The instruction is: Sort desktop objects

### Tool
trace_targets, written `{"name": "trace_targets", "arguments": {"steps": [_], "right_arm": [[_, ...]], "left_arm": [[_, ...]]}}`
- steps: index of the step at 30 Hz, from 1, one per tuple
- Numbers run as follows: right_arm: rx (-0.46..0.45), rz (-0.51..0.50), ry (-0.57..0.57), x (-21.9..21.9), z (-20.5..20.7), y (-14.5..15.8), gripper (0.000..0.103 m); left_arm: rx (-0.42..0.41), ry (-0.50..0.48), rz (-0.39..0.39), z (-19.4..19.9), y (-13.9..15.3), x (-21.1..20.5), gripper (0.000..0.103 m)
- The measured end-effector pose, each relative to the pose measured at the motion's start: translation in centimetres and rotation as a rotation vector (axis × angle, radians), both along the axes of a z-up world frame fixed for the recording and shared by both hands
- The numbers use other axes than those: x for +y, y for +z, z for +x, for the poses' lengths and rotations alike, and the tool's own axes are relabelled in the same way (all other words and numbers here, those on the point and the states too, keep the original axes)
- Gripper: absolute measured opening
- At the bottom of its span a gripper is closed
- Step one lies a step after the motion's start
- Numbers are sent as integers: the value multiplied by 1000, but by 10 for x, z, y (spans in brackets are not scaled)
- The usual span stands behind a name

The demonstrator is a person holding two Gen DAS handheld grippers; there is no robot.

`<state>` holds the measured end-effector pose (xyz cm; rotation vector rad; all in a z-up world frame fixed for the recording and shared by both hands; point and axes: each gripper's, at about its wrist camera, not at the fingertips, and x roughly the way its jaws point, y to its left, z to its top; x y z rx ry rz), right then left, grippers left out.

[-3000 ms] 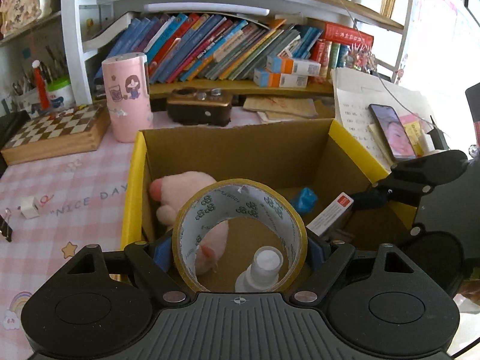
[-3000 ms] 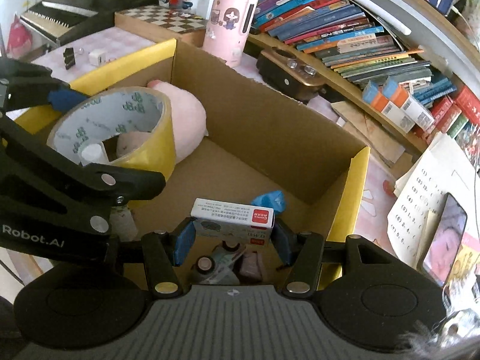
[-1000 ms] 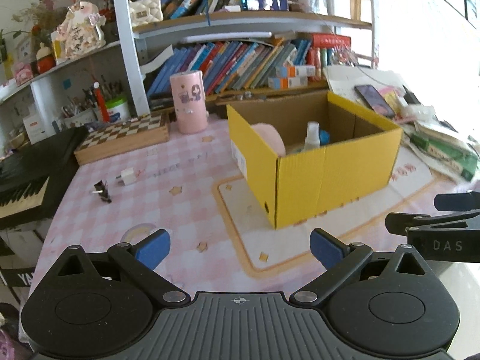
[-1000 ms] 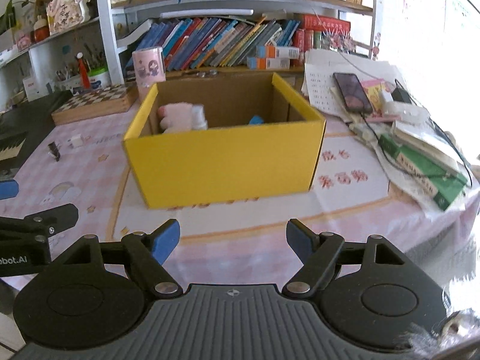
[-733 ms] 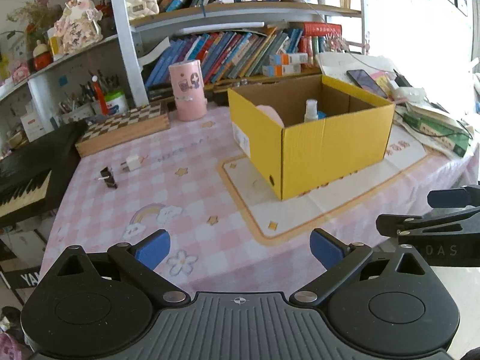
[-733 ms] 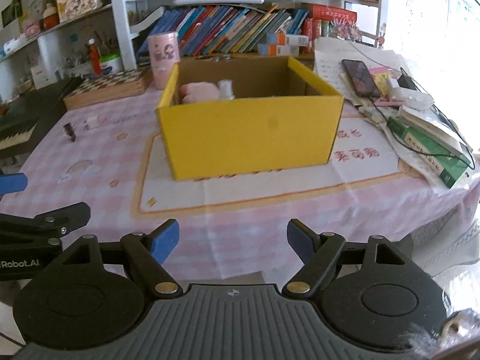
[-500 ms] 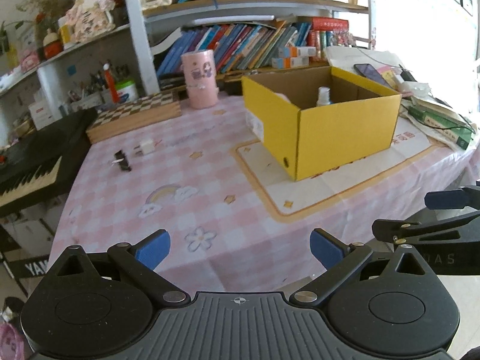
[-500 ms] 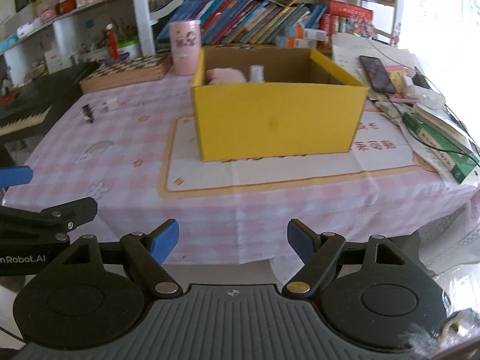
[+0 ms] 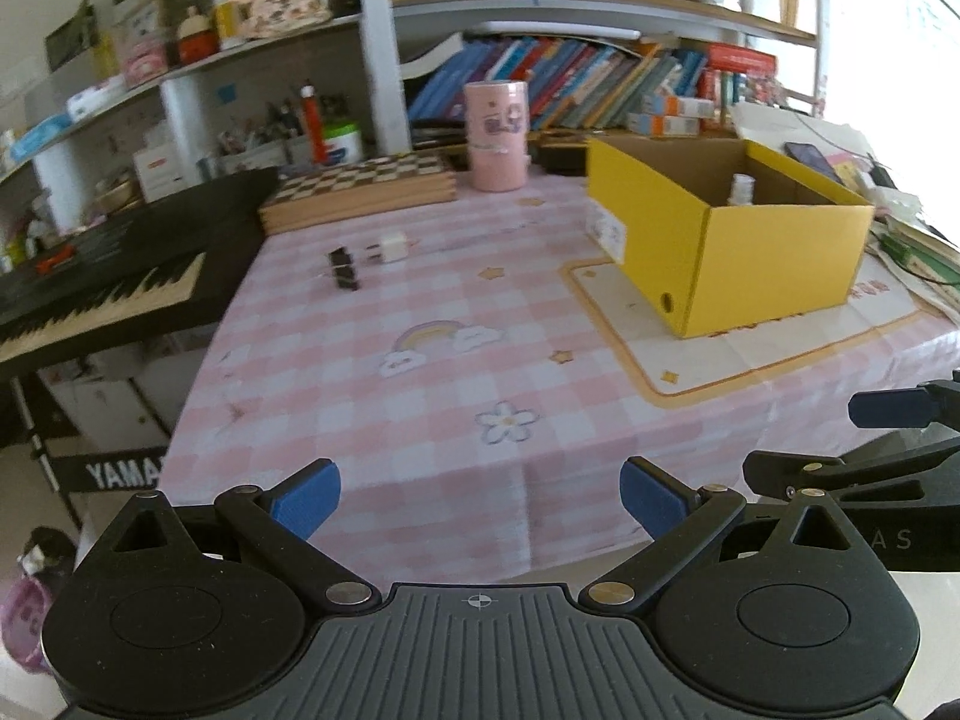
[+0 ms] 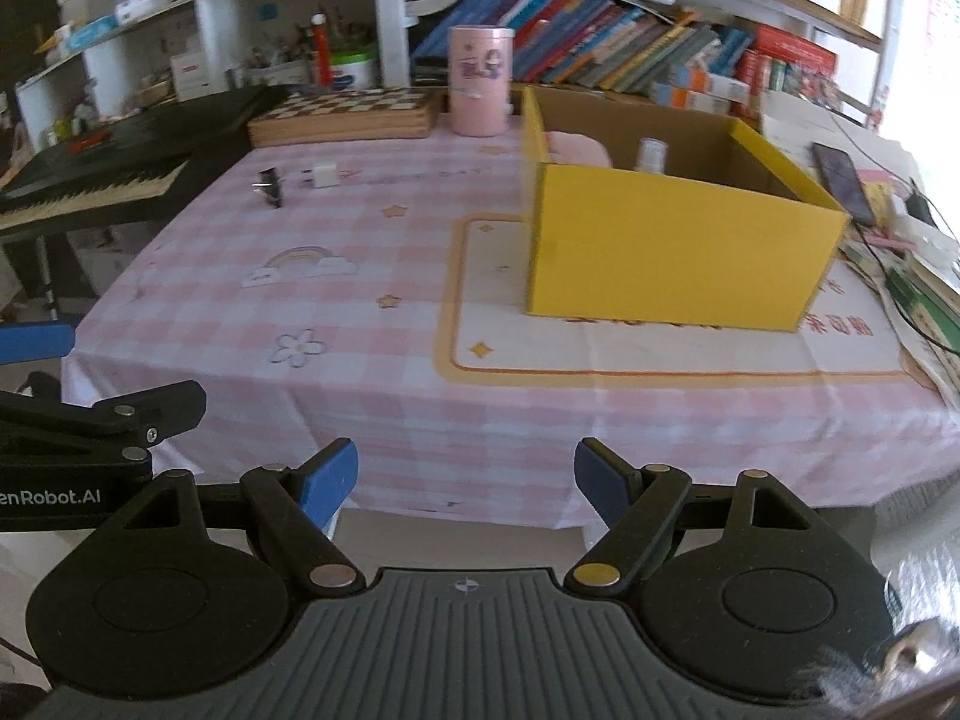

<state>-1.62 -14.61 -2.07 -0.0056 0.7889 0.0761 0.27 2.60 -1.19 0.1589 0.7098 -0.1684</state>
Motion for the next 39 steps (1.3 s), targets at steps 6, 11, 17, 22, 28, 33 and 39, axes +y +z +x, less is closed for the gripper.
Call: {"name": "trace_targets", "arguments": {"steps": [6, 11, 17, 22, 28, 33, 39], "right_arm": [[-12, -4, 66, 21, 5, 2, 78], [-25, -8, 96, 34, 10, 4, 78], [-38, -9, 111, 47, 16, 7, 78], [-40, -12, 132, 59, 21, 9, 78], [-44, -21, 152, 70, 27, 10, 78], [-33, -18, 160, 74, 35, 8, 77], [-28, -17, 180, 80, 47, 6, 77]], "left_arm": [[-13, 62, 1, -2, 3, 21, 101], [-27, 87, 2, -2, 5, 33, 101], [-42, 102, 3, 0, 7, 45, 101], [-52, 128, -3, 2, 10, 57, 101], [-54, 145, -8, 6, 10, 66, 101], [-46, 153, -6, 10, 8, 71, 101], [-36, 173, -8, 20, 6, 77, 101]]}}
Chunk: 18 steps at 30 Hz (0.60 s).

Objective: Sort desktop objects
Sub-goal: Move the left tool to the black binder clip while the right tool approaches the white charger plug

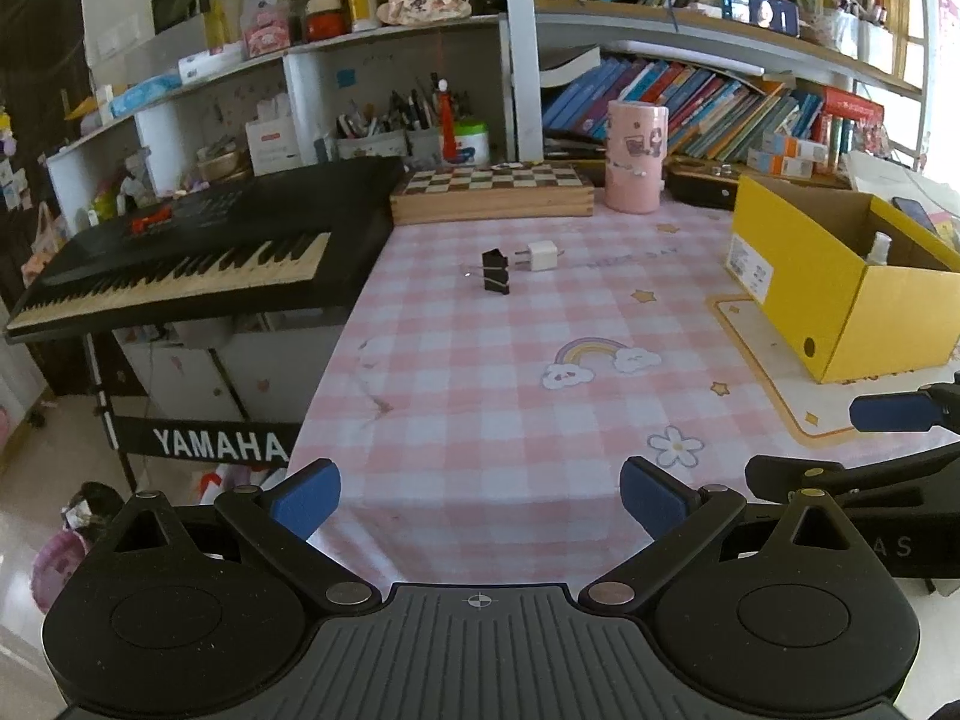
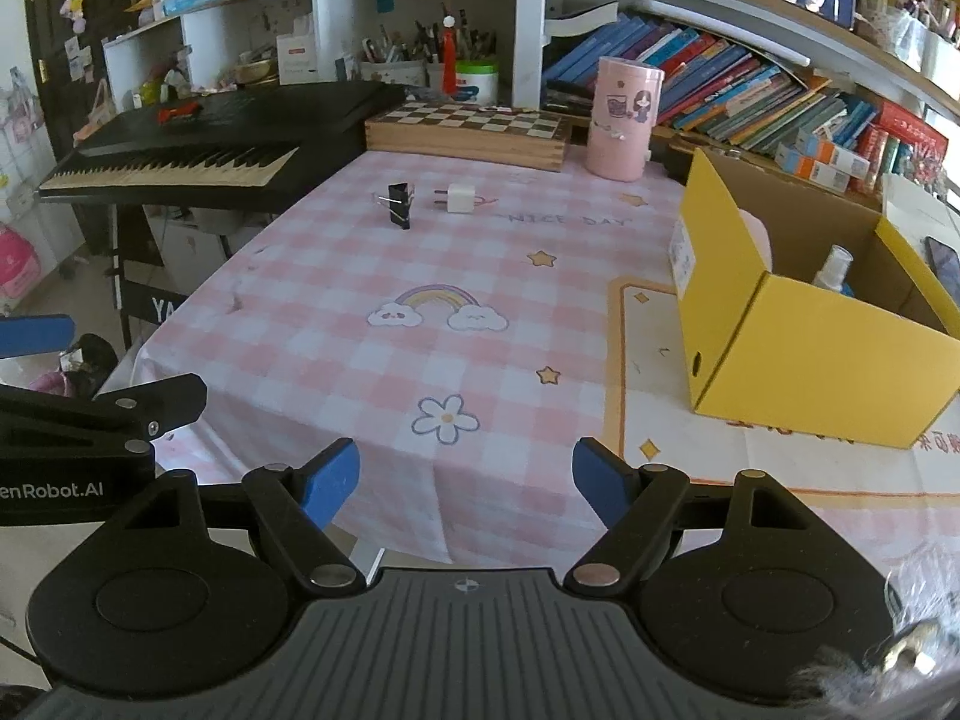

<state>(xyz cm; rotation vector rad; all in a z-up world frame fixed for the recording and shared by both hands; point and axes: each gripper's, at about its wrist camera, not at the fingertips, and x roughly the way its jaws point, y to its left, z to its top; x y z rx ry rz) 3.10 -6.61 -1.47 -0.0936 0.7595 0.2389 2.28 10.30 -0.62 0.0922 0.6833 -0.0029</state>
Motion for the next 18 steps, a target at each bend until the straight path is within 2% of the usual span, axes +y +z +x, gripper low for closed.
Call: {"name": "trace_targets", "arguments": {"steps": [18], "right_arm": [[3, 14, 48, -5, 87, 1, 76]], "left_arm": [[2, 45, 15, 76, 2, -6, 101]]}}
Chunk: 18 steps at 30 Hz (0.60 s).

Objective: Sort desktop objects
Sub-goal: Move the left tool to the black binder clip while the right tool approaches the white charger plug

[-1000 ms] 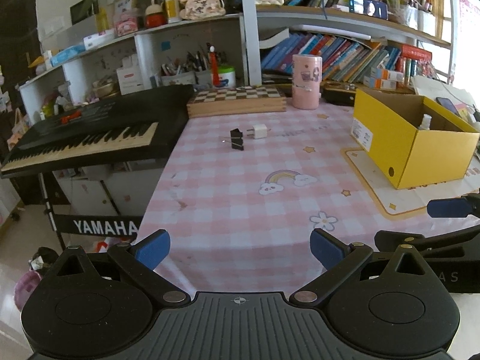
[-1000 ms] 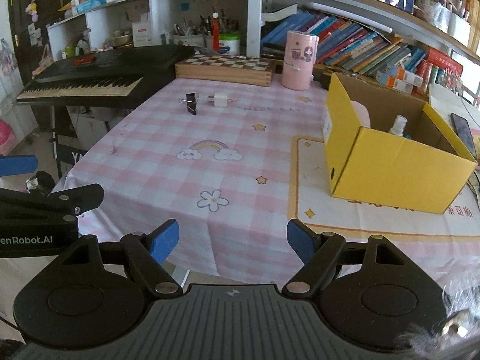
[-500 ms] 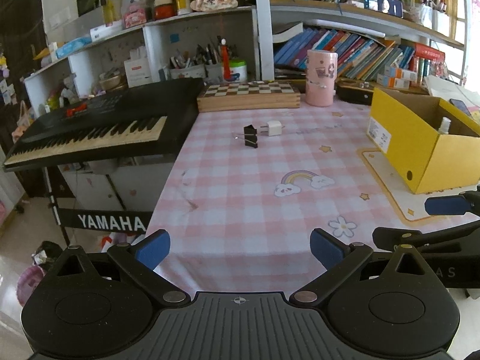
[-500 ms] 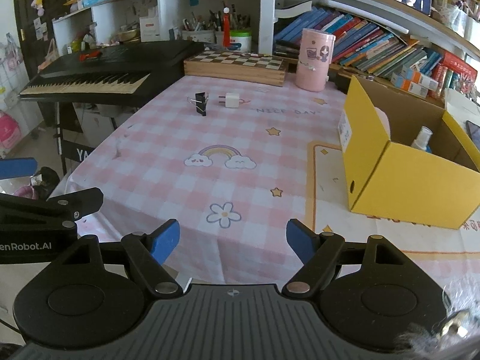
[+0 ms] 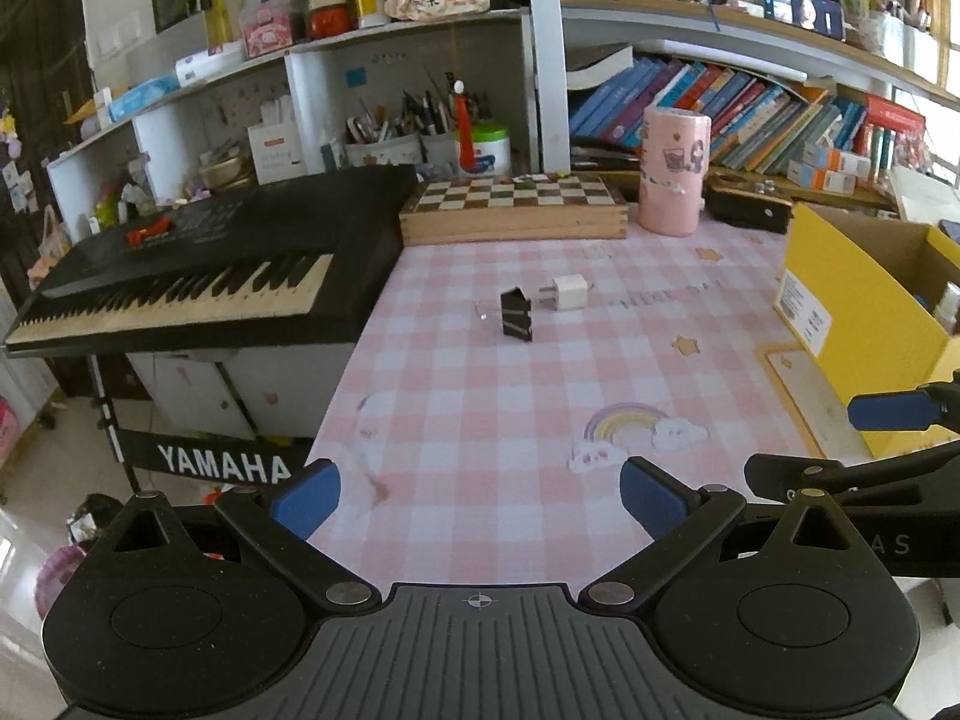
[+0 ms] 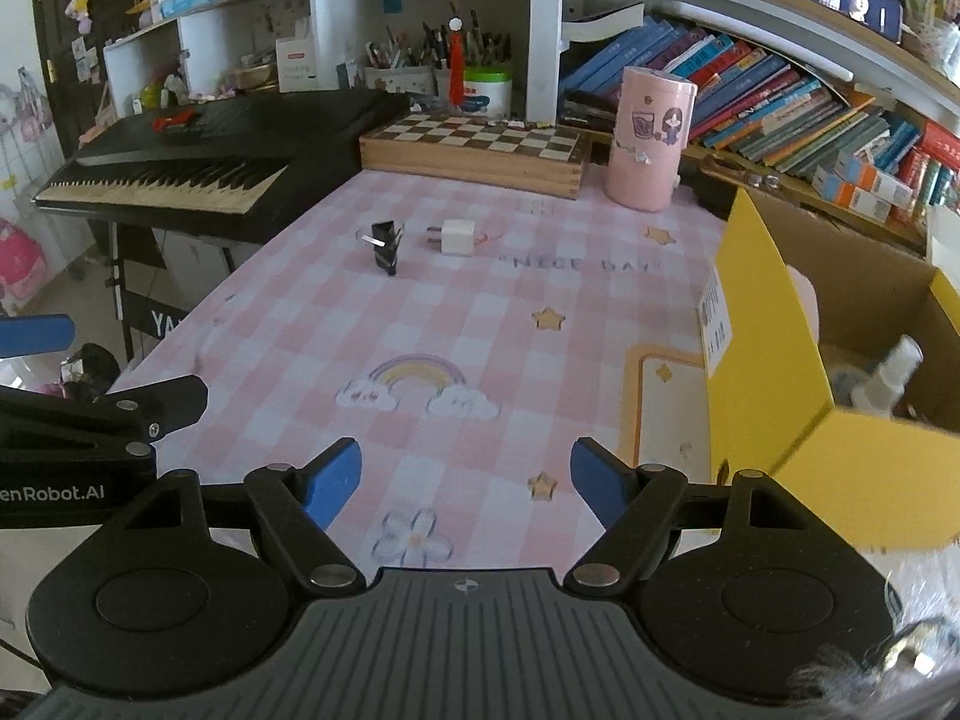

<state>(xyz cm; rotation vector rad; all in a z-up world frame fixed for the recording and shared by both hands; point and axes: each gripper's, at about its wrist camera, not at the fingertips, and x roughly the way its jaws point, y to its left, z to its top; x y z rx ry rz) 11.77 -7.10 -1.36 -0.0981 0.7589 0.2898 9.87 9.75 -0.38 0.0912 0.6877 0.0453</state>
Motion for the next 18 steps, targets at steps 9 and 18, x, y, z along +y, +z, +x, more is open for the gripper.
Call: {"name": "trace_targets", "arguments": {"steps": [9, 18], "right_arm": [[-7, 27, 19, -8, 51, 4, 76], [-9, 57, 8, -18, 104, 3, 76]], "left_arm": [[-15, 23, 17, 46, 6, -7, 101], [-18, 41, 27, 93, 4, -16, 101]]}}
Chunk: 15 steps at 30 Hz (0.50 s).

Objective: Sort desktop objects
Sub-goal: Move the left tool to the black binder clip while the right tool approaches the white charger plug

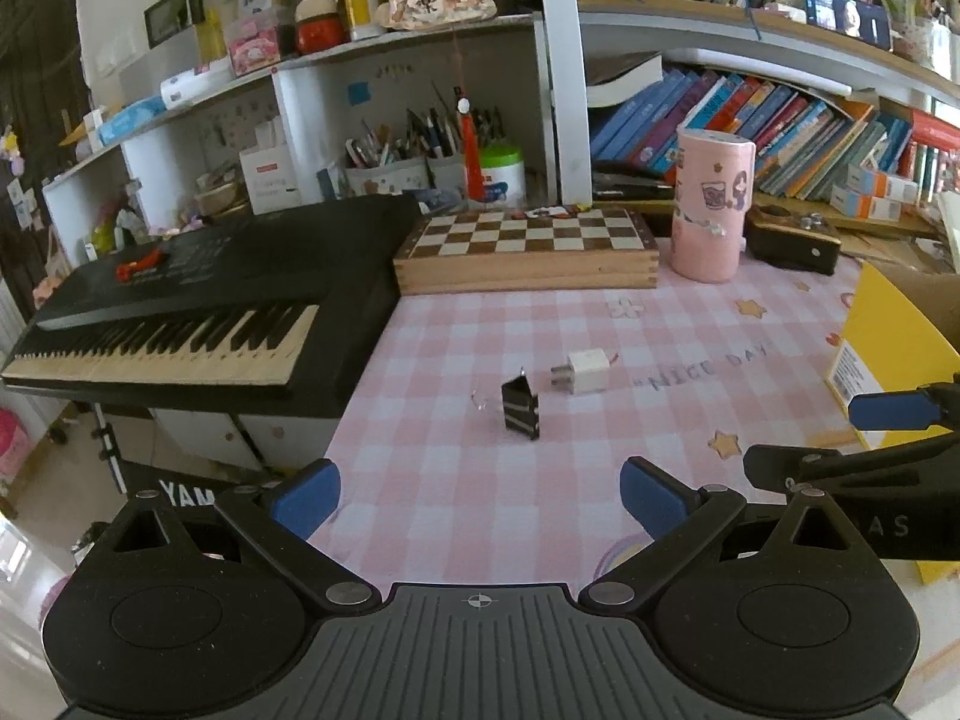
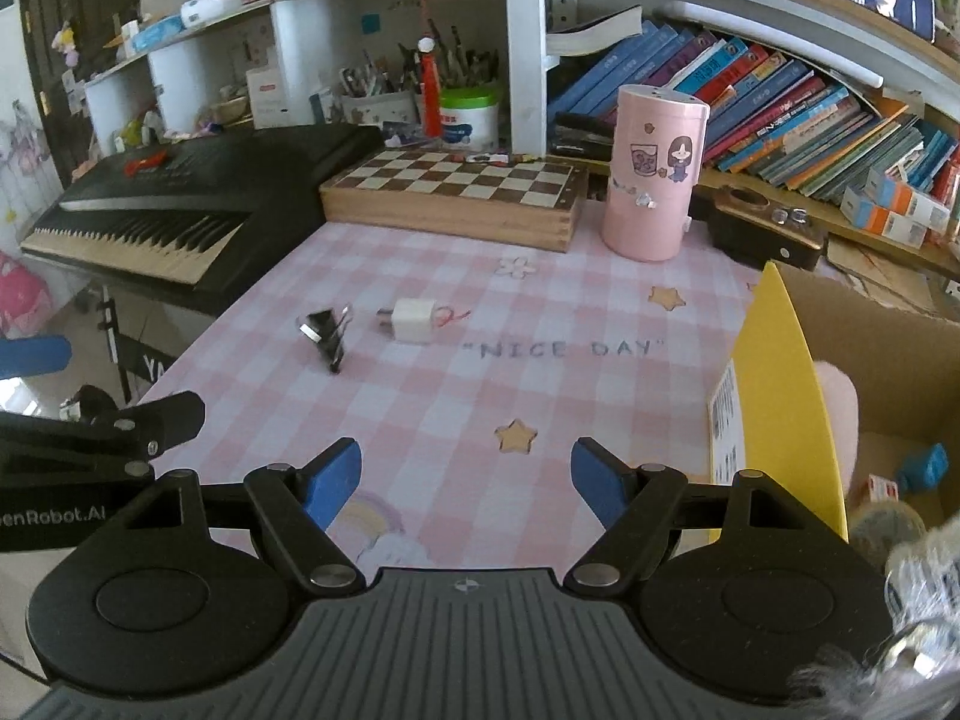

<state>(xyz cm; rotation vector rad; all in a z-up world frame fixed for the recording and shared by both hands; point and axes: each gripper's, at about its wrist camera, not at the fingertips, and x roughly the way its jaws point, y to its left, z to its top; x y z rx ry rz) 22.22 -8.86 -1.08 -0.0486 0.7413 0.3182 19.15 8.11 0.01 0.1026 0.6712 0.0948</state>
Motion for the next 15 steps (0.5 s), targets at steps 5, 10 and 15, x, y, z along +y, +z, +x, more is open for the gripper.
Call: {"name": "trace_targets", "arguments": {"steps": [5, 10, 15], "right_arm": [[-2, 12, -13, -3, 31, -5, 76], [-11, 19, -46, -5, 59, -9, 76], [-55, -24, -67, -4, 78, -13, 78]], "left_arm": [[-1, 10, -15, 27, -6, -4, 101], [-3, 17, -33, 51, -14, -6, 101], [-13, 33, -80, 74, -29, 0, 100]]}}
